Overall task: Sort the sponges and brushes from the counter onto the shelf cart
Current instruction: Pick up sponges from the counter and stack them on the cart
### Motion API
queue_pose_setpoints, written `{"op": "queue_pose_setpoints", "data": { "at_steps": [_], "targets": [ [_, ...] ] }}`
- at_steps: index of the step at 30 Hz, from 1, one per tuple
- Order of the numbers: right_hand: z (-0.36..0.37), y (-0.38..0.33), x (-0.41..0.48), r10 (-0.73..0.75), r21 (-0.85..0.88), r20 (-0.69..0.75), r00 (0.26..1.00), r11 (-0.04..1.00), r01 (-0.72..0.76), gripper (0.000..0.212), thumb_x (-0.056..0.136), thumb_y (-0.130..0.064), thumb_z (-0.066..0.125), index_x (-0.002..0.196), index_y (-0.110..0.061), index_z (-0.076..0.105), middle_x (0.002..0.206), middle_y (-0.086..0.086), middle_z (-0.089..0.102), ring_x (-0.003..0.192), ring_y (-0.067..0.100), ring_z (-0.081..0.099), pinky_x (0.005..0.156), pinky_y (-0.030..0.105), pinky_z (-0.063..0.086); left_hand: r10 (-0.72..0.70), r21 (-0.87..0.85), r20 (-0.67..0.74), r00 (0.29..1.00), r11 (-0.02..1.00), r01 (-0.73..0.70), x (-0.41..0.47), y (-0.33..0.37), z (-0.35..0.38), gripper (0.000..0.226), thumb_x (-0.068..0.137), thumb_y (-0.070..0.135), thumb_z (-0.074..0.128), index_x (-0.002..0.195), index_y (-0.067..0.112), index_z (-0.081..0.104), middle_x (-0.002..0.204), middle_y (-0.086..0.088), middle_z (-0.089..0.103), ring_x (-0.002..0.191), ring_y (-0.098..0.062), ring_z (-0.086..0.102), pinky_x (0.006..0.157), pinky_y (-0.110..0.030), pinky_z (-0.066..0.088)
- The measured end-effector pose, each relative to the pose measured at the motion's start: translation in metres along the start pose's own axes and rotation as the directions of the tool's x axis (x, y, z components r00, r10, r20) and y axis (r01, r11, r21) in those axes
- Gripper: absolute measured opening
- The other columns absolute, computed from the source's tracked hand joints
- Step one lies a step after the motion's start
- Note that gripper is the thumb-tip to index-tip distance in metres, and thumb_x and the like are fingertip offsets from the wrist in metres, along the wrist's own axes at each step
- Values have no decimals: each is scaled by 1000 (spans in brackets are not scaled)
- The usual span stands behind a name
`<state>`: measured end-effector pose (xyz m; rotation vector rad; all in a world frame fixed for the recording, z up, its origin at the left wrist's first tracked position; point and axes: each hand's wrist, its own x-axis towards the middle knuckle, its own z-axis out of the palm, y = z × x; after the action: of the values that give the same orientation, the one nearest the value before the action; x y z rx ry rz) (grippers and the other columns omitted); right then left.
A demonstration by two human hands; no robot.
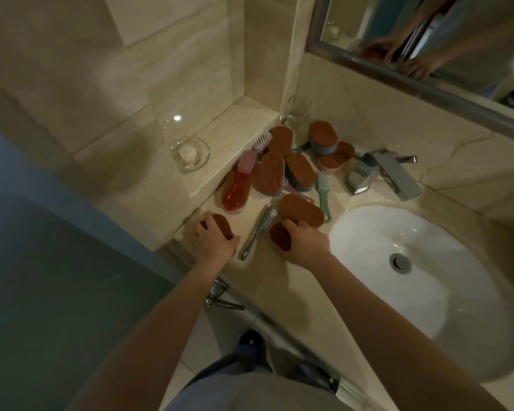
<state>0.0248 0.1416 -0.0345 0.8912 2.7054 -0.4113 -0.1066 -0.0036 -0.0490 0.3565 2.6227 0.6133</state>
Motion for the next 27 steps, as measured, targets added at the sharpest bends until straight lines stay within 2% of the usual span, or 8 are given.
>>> {"op": "queue_pose_setpoints", "data": {
  "at_steps": [3,6,10,13,16,19,22,27],
  "targets": [
    [-7,0,-2,-6,36,27,1000,999,5,59,81,-52,60,133,-29,42,118,5,56,103,26,58,76,32,49,-4,-53,-10,1000,999,4,-3,4,-5,98,75,29,73,148,21,7,148,-17,23,133,-37,30,101,-48,37],
    [-20,0,-4,0,150,30,1000,989,-5,58,77,-56,61,127,-29,49,116,2,59,102,23,58,80,33,51,33,-136,-56,998,990,-41,-8,10,-15,97,73,25,75,147,19,12,148,-14,24,133,-34,30,102,-45,37],
    [-49,2,-7,-26,392,-114,993,917,69,60,75,-47,72,127,-25,54,121,0,58,109,20,55,88,31,45,93,-324,-89,992,939,-117,-18,27,-25,102,70,23,77,148,22,10,147,-13,25,132,-34,34,104,-44,36],
    [-73,8,-10,47,617,-164,985,784,66,62,73,-40,78,129,-28,55,122,-5,59,110,14,55,92,29,45,142,-507,-113,983,843,-180,-25,54,-33,103,69,20,77,148,22,11,147,-10,28,132,-29,36,108,-43,36],
    [-95,23,-18,135,845,-216,967,523,115,54,71,-29,82,120,-27,60,120,-3,62,109,14,58,92,32,49,224,-672,-93,970,705,-227,-36,93,-42,95,70,17,76,145,26,18,142,-4,39,125,-18,44,105,-37,39],
    [-121,44,-33,201,947,-221,954,279,161,36,75,-21,79,106,-20,59,112,3,64,103,21,63,81,36,54,304,-804,-23,952,560,-199,-49,135,-45,81,72,13,76,135,28,27,136,-3,47,116,-12,48,104,-35,41],
    [-146,68,-53,264,961,-252,931,184,208,22,82,-16,72,94,-20,55,102,3,64,89,20,63,72,38,51,384,-863,21,923,473,-177,-66,176,-39,87,72,18,77,142,24,25,139,-3,46,122,-17,50,105,-42,43],
    [-183,120,-94,365,937,-345,865,189,294,13,88,-25,65,96,-20,57,97,1,67,87,18,63,72,34,51,562,-907,93,822,389,-163,-100,243,-28,77,78,21,73,138,27,27,142,-3,45,122,-16,51,103,-41,45]
  ]
}}
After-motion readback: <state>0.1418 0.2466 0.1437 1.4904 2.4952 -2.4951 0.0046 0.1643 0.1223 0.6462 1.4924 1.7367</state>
